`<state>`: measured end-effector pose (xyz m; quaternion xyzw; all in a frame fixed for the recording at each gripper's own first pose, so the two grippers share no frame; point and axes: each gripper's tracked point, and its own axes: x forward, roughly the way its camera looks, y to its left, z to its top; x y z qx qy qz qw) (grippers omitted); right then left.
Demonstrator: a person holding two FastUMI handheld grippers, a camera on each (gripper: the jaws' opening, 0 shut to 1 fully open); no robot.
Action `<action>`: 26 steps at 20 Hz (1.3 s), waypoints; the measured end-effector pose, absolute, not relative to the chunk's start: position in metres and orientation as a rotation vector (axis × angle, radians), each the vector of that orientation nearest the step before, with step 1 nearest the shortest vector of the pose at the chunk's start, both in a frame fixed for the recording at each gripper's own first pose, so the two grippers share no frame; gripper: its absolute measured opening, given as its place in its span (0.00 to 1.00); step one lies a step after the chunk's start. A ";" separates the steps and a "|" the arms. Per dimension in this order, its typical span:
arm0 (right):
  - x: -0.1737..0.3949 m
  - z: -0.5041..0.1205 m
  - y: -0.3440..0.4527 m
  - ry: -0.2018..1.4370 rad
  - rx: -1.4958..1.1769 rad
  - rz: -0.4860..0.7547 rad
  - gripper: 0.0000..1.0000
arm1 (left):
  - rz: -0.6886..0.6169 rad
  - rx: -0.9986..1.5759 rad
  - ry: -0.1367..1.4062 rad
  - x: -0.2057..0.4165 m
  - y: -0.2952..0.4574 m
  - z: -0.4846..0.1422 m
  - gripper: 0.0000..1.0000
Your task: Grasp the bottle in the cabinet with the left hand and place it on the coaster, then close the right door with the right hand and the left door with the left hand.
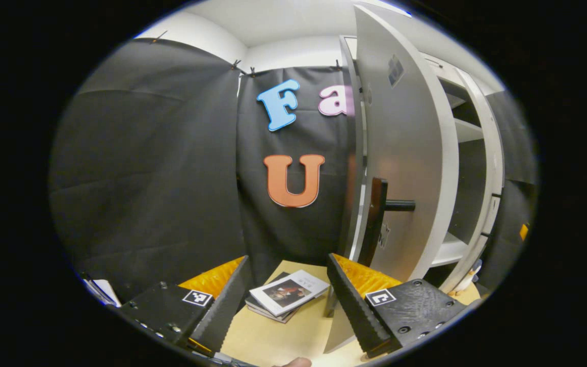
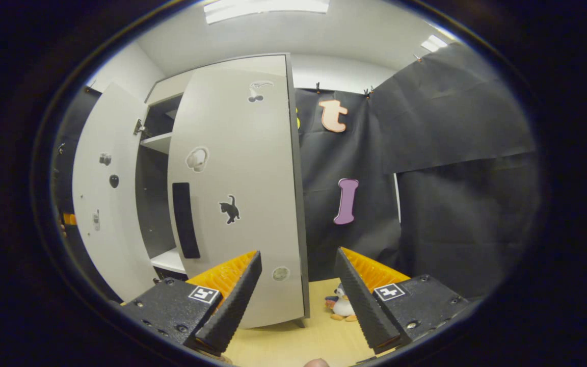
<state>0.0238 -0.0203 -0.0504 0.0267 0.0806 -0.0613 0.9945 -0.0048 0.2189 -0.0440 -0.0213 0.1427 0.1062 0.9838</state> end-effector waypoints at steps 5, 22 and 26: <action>0.017 -0.051 -0.028 0.152 0.050 -0.117 0.96 | 0.110 -0.048 0.285 -0.004 0.169 -0.043 0.94; -0.004 -0.045 -0.065 0.146 0.019 -0.118 0.96 | -0.097 -0.017 0.236 0.037 0.038 -0.051 0.95; -0.011 -0.028 -0.067 0.120 0.016 -0.105 0.96 | -0.127 -0.001 0.242 0.035 0.015 -0.056 0.99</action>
